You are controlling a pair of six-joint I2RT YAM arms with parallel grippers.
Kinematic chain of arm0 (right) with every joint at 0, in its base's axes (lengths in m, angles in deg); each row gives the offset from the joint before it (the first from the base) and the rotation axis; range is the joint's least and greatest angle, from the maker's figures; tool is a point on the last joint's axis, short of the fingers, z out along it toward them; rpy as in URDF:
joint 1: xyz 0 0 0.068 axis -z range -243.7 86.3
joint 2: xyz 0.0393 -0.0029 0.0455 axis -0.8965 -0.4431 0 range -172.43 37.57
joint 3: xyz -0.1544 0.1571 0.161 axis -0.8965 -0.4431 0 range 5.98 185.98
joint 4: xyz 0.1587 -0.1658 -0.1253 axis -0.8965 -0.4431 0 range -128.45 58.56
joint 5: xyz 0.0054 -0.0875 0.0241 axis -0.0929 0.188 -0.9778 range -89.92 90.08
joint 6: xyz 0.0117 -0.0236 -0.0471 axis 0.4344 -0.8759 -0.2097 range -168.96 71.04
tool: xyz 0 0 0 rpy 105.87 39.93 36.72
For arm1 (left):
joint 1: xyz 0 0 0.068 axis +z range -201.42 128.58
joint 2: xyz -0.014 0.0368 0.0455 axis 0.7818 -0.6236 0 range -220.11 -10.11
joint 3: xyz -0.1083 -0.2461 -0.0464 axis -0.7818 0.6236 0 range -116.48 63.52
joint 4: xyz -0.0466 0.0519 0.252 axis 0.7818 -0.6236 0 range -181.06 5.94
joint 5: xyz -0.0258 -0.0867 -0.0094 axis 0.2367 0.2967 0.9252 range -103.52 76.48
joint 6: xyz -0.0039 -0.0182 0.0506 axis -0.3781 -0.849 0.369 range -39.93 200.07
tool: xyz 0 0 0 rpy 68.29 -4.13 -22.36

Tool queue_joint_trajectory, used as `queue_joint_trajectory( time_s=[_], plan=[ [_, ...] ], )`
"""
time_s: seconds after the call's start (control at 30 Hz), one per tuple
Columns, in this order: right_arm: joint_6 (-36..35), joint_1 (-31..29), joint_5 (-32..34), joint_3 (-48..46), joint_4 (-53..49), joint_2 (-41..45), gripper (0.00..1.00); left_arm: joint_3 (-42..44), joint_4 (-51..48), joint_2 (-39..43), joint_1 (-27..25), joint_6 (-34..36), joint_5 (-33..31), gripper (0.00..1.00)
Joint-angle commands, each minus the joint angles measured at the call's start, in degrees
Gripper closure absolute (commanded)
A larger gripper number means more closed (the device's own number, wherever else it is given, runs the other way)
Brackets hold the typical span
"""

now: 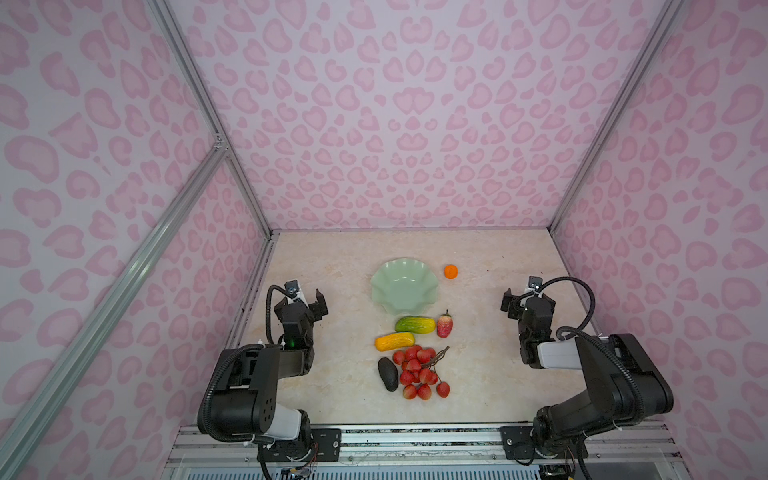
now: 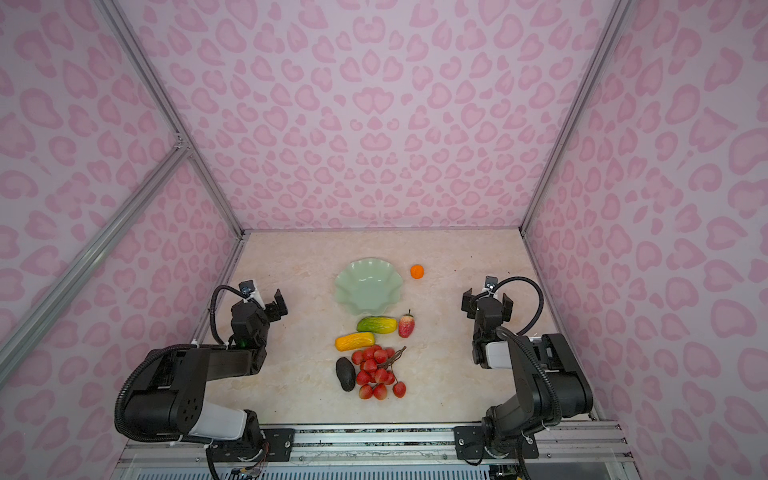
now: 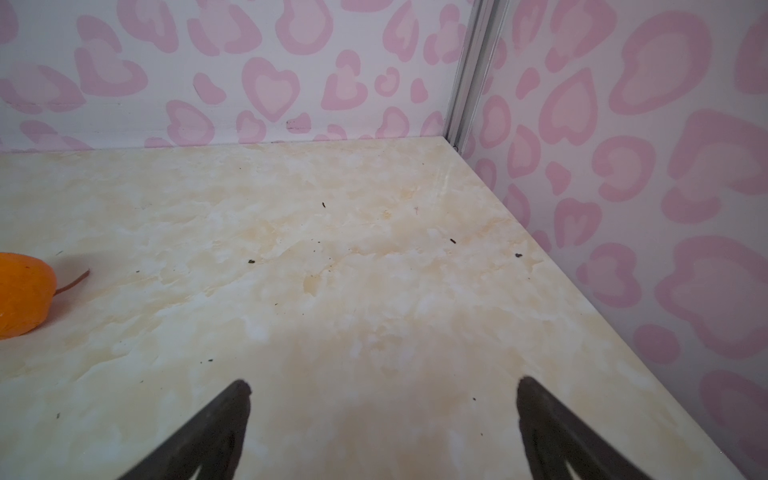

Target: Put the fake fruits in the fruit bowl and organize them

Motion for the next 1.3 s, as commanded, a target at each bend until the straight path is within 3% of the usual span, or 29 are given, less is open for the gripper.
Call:
queue_joint_trajectory(
  time_s=[0.0,0.13,0.2,0.27,0.33,0.4,0.5,0.57,0.7,0.87,0.97,1.27],
  plan=[
    [0.15,-0.03,0.42,-0.32,1.37,0.11,0.01,0.09,2.04,0.25,0.03,0.43,0.16,0.03],
    [-0.16,-0.96,4.43,0.36,0.56,1.73,0.01,-1.82,-4.13,4.17,-0.1,0.25,-1.28,0.02],
    [1.48,-2.66,10.91,6.97,-16.56,6.51,0.01,-3.72,-11.2,9.22,-0.57,0.68,-1.99,0.01],
    [7.66,-3.52,14.71,15.03,-33.83,9.33,0.01,-5.63,-17.24,14.26,-1.32,-1.98,-5.06,0.02],
    [20.68,-3.47,18.99,21.78,-46.47,9.11,0.01,-8.92,-24.84,19.4,-1.35,-7.84,-5.07,0.03],
    [19.43,-1.71,8.03,26.9,-54.42,7.88,0.01,-13.04,-32.63,22.91,-1.29,-13.57,-5.04,0.03],
    [17.79,-2.19,-3.85,28.77,-54.92,6.51,0.04,-19.46,-43.36,25.31,-0.94,-23.16,-8.17,0.03],
    [15.55,-3.36,-11.28,29.59,-53.45,6.23,0.06,-22.81,-49.36,25.96,-0.54,-22.29,-6.27,0.03],
    [17.09,-6.24,-19.44,35.43,-55.32,3.11,0.07,-26.69,-56.46,27.49,-0.54,-15.14,-1.56,0.03],
    [17.61,-8.65,-20.42,46.04,-62.43,-6.63,0.07,-24.89,-58.69,31.35,-0.58,-9.31,8.03,0.01],
    [17.89,-9.72,-22.18,53.73,-66.98,-14.43,0.1,-23.79,-58.04,32.94,-0.49,-10.83,5.43,0.01],
    [17.7,-13.67,-19.24,74.25,-76.07,-34.78,0.23,-23.35,-58.51,37.16,-0.32,-9.44,2.23,0.03]
  ],
)
